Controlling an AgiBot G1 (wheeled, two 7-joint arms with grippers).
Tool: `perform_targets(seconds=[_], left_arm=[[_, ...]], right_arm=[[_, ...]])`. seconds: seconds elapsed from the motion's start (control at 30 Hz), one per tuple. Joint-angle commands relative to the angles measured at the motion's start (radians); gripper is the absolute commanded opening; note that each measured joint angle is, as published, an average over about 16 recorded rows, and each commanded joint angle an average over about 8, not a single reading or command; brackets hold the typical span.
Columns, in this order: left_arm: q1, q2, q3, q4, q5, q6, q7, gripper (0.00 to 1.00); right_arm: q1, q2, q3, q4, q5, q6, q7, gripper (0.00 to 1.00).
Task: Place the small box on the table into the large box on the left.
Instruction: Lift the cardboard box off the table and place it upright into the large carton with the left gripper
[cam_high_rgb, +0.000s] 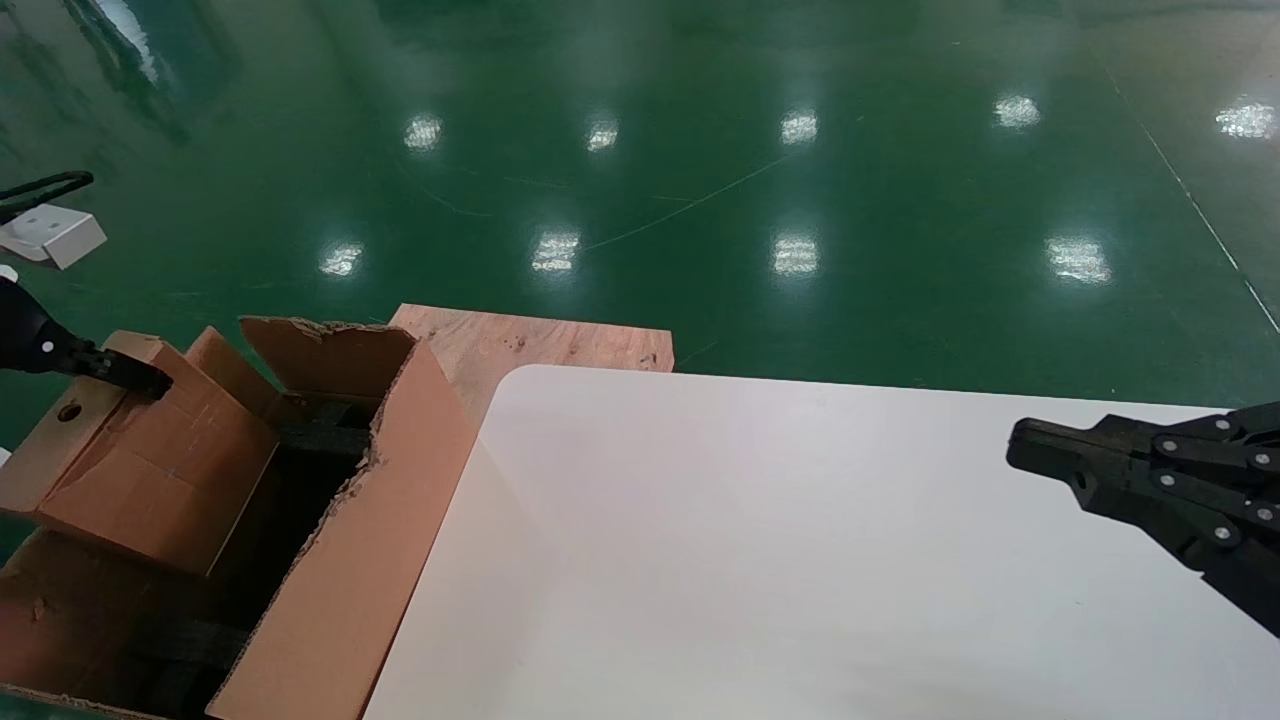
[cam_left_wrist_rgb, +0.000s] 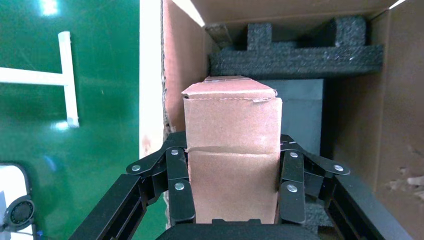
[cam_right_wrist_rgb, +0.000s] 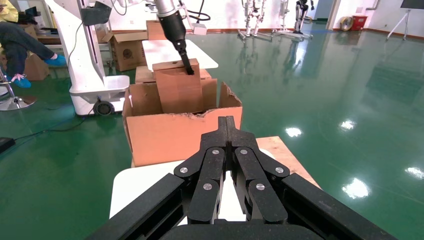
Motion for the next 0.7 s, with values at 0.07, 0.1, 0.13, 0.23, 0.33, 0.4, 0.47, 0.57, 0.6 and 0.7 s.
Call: perform_targets(seconds=[0.07, 0.1, 0.13, 0.23, 0.33, 0.4, 0.47, 0.57, 0.6, 0.7], left_arm=[[0.008, -0.002, 0.002, 0.001, 0.003, -0.003, -0.001, 0.00], [0.012, -0.003, 0.003, 0.001, 0.004, -0.004, 0.000, 0.00], [0.017, -0.004, 0.003, 0.001, 0.005, -0.005, 0.000, 0.00], [0.032, -0.006, 0.005, 0.003, 0.007, -0.008, -0.001, 0.00], [0.043, -0.009, 0.006, 0.004, 0.009, -0.014, -0.002, 0.00], [0.049, -0.010, 0.007, 0.004, 0.010, -0.019, -0.003, 0.00], [0.053, -0.011, 0.007, 0.003, 0.011, -0.026, -0.005, 0.00], [0.059, -0.013, 0.008, 0.003, 0.012, -0.035, -0.007, 0.00], [0.061, -0.014, 0.008, 0.002, 0.012, -0.037, -0.008, 0.00], [0.065, -0.015, 0.007, 0.002, 0.010, -0.043, -0.011, 0.00]], right_arm=[[0.000, 0.000, 0.000, 0.000, 0.000, 0.000, 0.000, 0.00], [0.000, 0.000, 0.000, 0.000, 0.000, 0.000, 0.000, 0.00], [0.000, 0.000, 0.000, 0.000, 0.000, 0.000, 0.000, 0.00], [0.000, 0.000, 0.000, 0.000, 0.000, 0.000, 0.000, 0.00], [0.000, 0.000, 0.000, 0.000, 0.000, 0.000, 0.000, 0.00], [0.000, 0.000, 0.000, 0.000, 0.000, 0.000, 0.000, 0.00], [0.000, 0.000, 0.000, 0.000, 0.000, 0.000, 0.000, 0.00], [0.000, 0.000, 0.000, 0.000, 0.000, 0.000, 0.000, 0.00], [0.000, 0.000, 0.000, 0.000, 0.000, 0.000, 0.000, 0.00], [0.000, 0.000, 0.000, 0.000, 0.000, 0.000, 0.000, 0.00]])
